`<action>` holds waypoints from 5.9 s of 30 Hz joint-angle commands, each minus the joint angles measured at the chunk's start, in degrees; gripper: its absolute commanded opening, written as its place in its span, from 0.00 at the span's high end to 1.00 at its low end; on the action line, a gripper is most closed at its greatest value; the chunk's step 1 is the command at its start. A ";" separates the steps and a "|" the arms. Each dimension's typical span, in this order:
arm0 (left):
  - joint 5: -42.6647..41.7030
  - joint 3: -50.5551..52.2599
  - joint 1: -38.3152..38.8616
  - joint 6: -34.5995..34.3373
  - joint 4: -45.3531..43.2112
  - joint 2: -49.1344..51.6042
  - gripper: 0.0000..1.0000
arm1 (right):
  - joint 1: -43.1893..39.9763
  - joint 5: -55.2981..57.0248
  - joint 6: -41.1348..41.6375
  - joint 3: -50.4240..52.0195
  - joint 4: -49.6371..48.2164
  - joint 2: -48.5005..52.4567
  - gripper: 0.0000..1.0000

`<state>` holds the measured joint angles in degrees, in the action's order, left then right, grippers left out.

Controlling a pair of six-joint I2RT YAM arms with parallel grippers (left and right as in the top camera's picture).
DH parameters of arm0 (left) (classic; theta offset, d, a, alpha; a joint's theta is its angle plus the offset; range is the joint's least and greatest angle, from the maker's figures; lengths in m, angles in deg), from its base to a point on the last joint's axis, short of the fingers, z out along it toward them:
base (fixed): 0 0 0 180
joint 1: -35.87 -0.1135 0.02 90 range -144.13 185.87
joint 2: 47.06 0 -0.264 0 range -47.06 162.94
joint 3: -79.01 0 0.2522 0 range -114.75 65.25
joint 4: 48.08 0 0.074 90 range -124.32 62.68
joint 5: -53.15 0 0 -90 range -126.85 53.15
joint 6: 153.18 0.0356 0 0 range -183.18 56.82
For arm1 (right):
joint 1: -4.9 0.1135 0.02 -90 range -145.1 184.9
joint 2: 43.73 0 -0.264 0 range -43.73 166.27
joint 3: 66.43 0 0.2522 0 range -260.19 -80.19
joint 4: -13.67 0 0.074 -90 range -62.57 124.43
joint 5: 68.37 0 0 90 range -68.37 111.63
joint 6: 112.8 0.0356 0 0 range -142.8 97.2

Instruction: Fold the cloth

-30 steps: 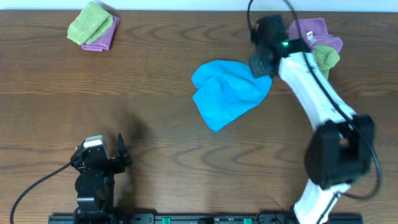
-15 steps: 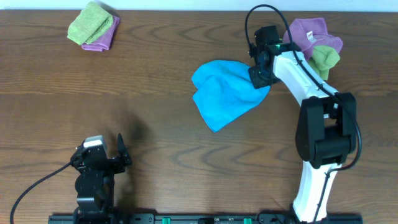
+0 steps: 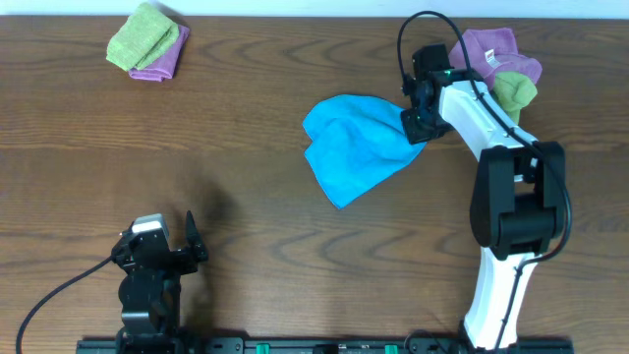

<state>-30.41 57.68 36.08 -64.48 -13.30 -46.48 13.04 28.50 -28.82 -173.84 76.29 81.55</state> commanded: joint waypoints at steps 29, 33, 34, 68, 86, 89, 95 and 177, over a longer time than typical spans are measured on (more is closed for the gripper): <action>0.59 1.16 -0.24 0.02 0.57 -0.28 0.05 | 24.59 -5.73 -4.39 1.92 15.04 -5.51 0.83; 0.59 1.16 -0.24 0.02 0.59 -0.28 0.05 | 26.73 -5.64 -4.39 1.95 15.37 -13.84 0.79; 0.59 1.16 -0.24 0.02 0.59 -0.28 0.05 | 27.12 -5.44 -4.46 1.95 15.58 -15.47 0.69; 0.59 1.16 -0.24 0.02 0.57 -0.28 0.05 | 38.93 6.14 -14.67 24.06 -4.37 -17.05 0.43; 0.59 1.16 -0.24 0.02 0.57 -0.28 0.05 | 35.74 3.80 -15.41 24.06 -9.14 -9.81 0.53; 0.59 1.16 -0.24 0.02 0.59 -0.28 0.05 | 35.69 3.80 -15.41 24.06 -9.86 -9.55 0.86; 0.59 1.16 -0.24 0.00 0.57 -0.28 0.05 | 35.71 3.85 -13.68 22.08 -9.35 -9.55 0.99; 0.59 1.16 -0.24 0.00 0.57 -0.28 0.05 | 38.51 -7.52 -19.30 2.97 -5.75 -4.42 0.99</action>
<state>-30.41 57.68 36.08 -64.48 -13.28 -46.48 50.99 20.18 -47.92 -169.31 70.39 76.02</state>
